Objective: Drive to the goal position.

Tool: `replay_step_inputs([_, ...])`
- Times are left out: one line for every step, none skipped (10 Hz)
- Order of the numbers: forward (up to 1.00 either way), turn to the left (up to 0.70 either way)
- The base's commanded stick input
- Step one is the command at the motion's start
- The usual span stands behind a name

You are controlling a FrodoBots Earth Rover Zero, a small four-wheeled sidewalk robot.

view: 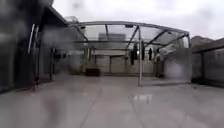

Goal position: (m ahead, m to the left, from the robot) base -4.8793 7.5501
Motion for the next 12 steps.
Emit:
replay_step_inputs([0.70, 0.00])
replay_step_inputs([0.70, 0.00])
replay_step_inputs([0.70, 0.00])
replay_step_inputs([0.70, 0.00])
replay_step_inputs([0.70, 0.04])
replay_step_inputs([0.70, 0.27])
replay_step_inputs([0.70, 0.27])
replay_step_inputs([0.70, 0.27])
replay_step_inputs([0.70, 0.27])
replay_step_inputs([0.70, 0.27])
replay_step_inputs([0.70, 0.27])
replay_step_inputs([0.70, 0.27])
